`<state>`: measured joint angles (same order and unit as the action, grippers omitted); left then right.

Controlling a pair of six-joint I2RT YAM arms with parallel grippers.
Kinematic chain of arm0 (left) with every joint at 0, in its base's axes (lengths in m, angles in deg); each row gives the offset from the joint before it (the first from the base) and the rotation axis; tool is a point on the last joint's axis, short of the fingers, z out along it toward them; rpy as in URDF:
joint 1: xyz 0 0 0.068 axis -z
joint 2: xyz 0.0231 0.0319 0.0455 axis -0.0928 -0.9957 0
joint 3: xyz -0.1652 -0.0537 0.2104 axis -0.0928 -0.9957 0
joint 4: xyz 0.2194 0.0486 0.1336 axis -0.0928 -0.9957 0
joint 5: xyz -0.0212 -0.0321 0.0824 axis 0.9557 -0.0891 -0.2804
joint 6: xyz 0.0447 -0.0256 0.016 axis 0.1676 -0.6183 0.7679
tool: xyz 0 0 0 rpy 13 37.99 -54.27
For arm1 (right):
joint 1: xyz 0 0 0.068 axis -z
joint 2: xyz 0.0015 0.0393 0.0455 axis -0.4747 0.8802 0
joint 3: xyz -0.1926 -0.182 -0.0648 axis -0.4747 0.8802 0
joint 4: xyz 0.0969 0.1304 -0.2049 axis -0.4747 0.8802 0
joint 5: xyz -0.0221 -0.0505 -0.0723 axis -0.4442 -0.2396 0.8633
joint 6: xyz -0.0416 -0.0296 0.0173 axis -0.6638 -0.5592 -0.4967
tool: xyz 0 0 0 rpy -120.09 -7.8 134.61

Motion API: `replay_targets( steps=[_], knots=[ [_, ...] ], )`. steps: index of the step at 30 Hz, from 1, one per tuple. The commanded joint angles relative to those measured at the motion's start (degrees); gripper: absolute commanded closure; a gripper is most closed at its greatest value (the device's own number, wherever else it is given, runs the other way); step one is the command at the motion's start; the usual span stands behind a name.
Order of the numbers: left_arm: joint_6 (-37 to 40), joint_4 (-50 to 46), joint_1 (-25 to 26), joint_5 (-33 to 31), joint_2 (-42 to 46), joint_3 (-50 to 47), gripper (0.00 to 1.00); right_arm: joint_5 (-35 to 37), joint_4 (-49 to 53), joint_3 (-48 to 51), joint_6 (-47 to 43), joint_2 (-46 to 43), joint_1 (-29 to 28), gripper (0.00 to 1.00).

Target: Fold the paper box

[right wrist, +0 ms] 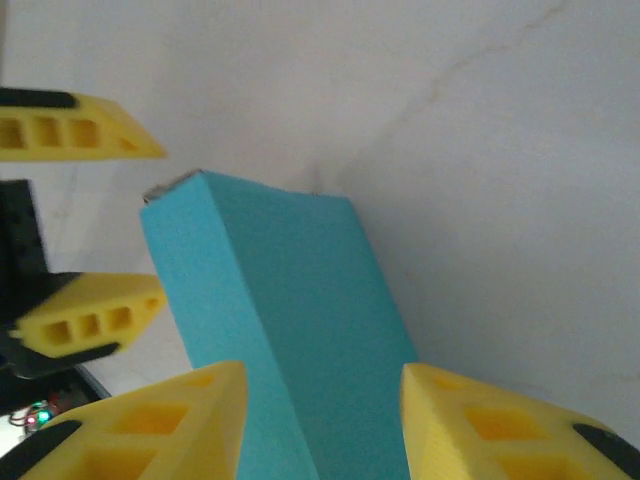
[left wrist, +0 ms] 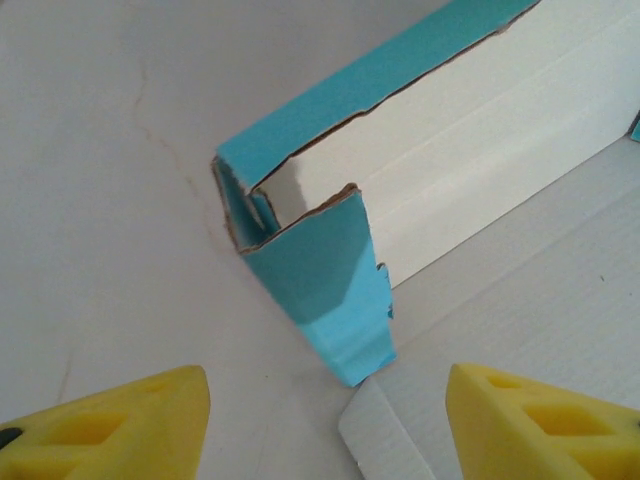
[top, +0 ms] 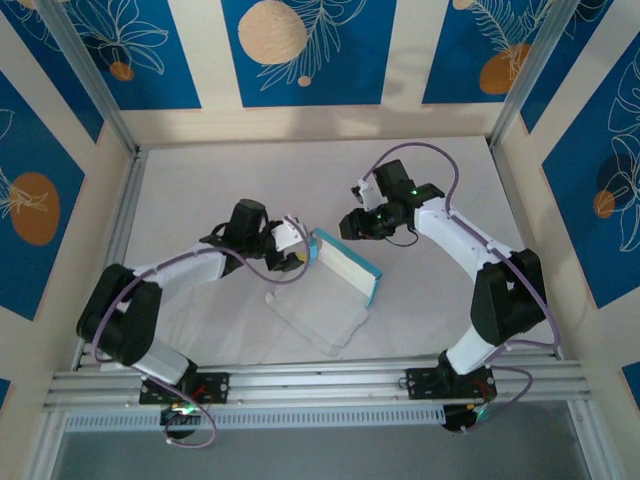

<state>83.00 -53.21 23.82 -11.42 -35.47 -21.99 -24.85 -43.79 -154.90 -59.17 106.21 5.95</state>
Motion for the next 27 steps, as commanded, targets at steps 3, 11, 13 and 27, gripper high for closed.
replay_targets(
  steps=[3,11,13,27],
  knots=[
    [3.4,-1.5,-0.5,3.4,-4.2,3.5,0.34,-8.2,-5.9,1.3,2.5,2.4,2.5,0.55],
    [1.7,3.0,-0.5,-0.9,-8.6,5.9,0.36,-12.8,-8.6,2.4,3.4,5.9,3.1,0.60],
    [1.0,2.8,-0.5,0.0,-9.5,7.0,0.37,-13.5,-9.3,3.1,3.8,6.7,3.1,0.61],
    [1.3,-5.2,0.2,2.7,-13.8,13.5,0.54,-17.4,-13.1,6.1,6.4,9.6,2.7,0.70]
  ],
)
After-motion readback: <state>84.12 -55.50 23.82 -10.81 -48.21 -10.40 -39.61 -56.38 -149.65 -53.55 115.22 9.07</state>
